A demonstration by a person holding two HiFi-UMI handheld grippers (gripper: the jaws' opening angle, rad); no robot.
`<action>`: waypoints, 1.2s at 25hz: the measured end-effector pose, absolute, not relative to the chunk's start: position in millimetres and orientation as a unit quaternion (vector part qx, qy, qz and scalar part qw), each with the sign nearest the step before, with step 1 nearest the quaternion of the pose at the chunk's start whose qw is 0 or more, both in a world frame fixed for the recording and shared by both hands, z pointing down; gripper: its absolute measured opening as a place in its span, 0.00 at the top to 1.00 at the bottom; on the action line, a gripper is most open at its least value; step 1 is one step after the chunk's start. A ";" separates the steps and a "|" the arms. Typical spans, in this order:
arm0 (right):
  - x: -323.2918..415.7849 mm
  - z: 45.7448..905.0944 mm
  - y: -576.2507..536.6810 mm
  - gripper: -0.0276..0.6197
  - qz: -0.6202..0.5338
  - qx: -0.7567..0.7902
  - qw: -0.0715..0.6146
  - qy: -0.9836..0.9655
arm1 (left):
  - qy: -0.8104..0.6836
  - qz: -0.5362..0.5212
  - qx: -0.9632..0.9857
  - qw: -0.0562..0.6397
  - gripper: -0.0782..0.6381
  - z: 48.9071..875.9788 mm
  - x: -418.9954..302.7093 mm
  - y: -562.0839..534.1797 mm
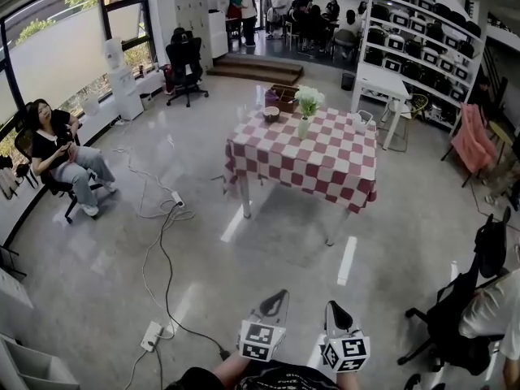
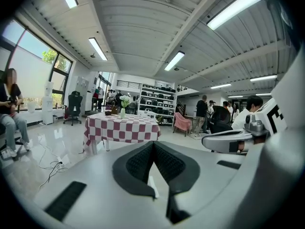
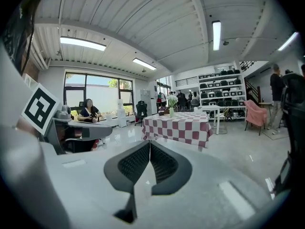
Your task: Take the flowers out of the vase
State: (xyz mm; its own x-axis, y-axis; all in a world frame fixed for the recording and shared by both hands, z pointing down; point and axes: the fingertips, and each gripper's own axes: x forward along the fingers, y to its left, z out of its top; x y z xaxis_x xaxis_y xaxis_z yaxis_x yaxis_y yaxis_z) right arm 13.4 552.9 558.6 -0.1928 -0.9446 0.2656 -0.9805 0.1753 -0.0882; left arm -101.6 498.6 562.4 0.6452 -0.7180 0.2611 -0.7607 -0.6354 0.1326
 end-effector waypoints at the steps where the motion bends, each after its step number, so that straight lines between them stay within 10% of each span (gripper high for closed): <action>1: 13.5 557.8 544.8 0.95 0.121 0.634 0.074 -0.760 | -0.409 0.093 0.901 0.114 0.88 562.1 -101.8 489.9; 30: -18.6 567.6 410.0 0.95 0.143 0.660 0.067 -0.735 | -0.368 0.101 0.918 0.113 0.88 560.8 -123.8 346.3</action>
State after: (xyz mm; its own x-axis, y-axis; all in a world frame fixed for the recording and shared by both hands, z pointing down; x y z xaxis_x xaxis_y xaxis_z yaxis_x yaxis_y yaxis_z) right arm -18.6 410.0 567.6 -0.1209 -0.9503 0.2868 -0.9885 0.0889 -0.1222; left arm -123.8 346.3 560.8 0.7095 -0.6517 0.2680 -0.6973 -0.7042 0.1336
